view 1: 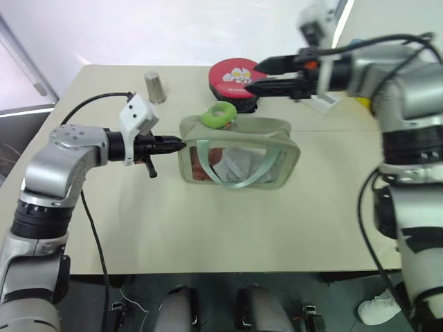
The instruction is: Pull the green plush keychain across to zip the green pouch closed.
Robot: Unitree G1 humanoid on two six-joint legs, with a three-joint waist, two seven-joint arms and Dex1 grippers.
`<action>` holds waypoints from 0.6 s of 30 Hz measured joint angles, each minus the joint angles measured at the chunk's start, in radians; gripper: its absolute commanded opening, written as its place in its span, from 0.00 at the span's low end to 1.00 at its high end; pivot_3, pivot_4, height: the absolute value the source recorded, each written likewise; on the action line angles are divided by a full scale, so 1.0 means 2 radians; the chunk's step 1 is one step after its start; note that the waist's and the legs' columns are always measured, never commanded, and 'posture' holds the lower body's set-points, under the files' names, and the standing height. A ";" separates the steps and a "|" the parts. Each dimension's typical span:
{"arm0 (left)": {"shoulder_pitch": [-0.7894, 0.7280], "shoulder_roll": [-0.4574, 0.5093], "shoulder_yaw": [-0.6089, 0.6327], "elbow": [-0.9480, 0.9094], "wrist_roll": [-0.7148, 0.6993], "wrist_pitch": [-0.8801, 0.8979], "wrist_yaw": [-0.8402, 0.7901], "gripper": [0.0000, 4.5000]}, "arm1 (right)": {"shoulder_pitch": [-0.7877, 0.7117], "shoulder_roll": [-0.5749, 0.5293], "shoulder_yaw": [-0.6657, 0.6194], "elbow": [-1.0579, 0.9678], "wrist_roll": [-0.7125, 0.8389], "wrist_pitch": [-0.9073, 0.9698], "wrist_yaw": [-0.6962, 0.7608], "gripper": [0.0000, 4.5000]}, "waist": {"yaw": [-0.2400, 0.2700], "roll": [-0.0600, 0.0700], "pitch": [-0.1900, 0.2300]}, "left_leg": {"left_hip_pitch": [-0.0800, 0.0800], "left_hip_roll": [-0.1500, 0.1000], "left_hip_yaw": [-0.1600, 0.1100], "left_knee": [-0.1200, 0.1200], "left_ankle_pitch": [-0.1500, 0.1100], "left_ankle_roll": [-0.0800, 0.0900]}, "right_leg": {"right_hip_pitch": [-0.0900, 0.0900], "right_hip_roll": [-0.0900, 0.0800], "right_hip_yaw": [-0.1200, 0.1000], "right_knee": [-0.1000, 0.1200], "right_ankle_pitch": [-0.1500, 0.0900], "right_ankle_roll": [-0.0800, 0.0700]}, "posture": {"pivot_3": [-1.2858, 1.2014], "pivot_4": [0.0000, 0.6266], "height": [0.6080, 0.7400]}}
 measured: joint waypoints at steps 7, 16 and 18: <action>-0.002 0.001 -0.002 0.000 0.000 0.000 0.002 0.00 | -0.036 0.056 0.034 0.140 -0.050 -0.042 -0.019 0.68 | -0.002 0.000 0.000 | 0.000 0.000 0.000 0.000 0.000 0.000 | 0.000 0.000 0.000 0.000 0.000 0.000 | 0.52 0.24 1.00; -0.001 0.001 -0.002 -0.001 -0.001 0.001 0.005 0.00 | -0.048 0.067 0.041 0.195 -0.080 -0.068 0.004 0.57 | -0.004 0.000 0.000 | 0.000 0.000 0.000 0.000 0.000 0.000 | 0.000 0.000 0.000 0.000 0.000 0.000 | 0.52 0.24 1.00; 0.000 0.001 -0.001 -0.001 -0.001 0.001 0.006 0.00 | -0.050 0.067 0.041 0.197 -0.083 -0.068 0.008 0.39 | -0.004 0.000 0.000 | 0.000 0.000 0.000 0.000 0.000 0.000 | 0.000 0.000 0.000 0.000 0.000 0.000 | 0.52 0.24 1.00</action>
